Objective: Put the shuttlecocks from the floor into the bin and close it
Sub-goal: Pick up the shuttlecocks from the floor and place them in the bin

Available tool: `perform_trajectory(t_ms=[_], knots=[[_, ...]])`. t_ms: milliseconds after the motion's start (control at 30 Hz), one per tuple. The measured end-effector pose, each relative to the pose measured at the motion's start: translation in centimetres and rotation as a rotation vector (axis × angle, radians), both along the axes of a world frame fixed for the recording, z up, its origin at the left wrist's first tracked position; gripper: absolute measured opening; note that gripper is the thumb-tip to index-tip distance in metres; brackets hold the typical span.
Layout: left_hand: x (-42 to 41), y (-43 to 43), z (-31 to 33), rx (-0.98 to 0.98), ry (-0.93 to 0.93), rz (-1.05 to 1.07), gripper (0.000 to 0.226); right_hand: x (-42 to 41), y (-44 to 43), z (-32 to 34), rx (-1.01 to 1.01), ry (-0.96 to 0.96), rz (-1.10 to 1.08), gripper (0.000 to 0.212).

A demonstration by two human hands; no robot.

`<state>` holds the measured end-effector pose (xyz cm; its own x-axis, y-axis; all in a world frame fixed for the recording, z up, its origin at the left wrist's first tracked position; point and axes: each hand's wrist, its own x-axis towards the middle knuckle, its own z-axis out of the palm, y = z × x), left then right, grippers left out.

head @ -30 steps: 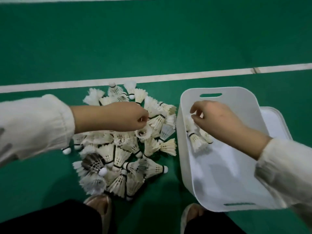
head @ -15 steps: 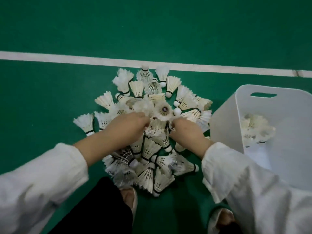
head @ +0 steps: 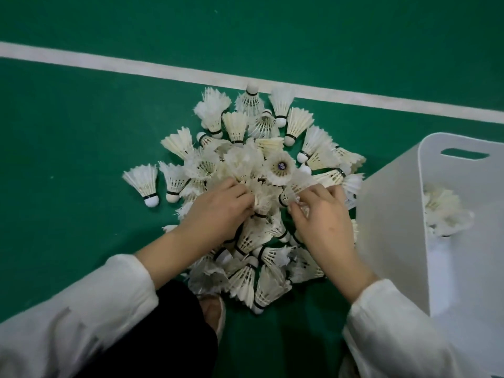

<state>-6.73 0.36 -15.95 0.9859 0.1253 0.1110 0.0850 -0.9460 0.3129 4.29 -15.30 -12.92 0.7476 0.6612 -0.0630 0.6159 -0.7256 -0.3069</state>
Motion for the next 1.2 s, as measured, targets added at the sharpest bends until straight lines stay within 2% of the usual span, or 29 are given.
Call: perform_trajectory(t_ms=[167,267,333,467,533,700,933,1067,1200], knots=[[-1.9,-0.4,2.3,-0.141,-0.056,0.045,0.019,-0.7,0.6,2.0,0.116,0.040,0.069,0.027],[-3.4,-0.2,3.9,-0.417,0.012,0.145,0.014,-1.3,1.4,1.6,0.173,0.198,0.112,0.027],[-4.2,0.3,4.5,-0.494,0.048,0.255,0.013,-2.0,2.0,0.7,0.114,0.241,0.161,0.023],[-4.8,1.9,4.8,-0.458,0.119,0.502,0.008,-3.0,2.9,-0.7,-0.077,0.238,0.168,0.026],[-4.7,2.7,4.8,-0.357,0.142,0.554,0.016,-3.2,3.2,-0.9,-0.138,0.201,0.147,0.028],[-3.3,5.3,3.2,-0.123,0.305,0.500,0.036,-3.5,3.4,-0.5,-0.141,0.156,0.116,0.029],[-1.9,7.8,1.4,0.054,0.503,0.435,0.041,-3.2,4.2,0.0,-0.012,0.436,0.017,0.021],[-2.0,8.5,-0.4,0.082,0.471,0.386,0.032,-3.3,4.5,0.1,0.064,0.543,-0.032,0.018],[-2.3,8.4,-0.7,-0.008,0.338,0.452,0.027,-3.1,4.6,0.3,0.101,0.610,-0.080,0.017]])
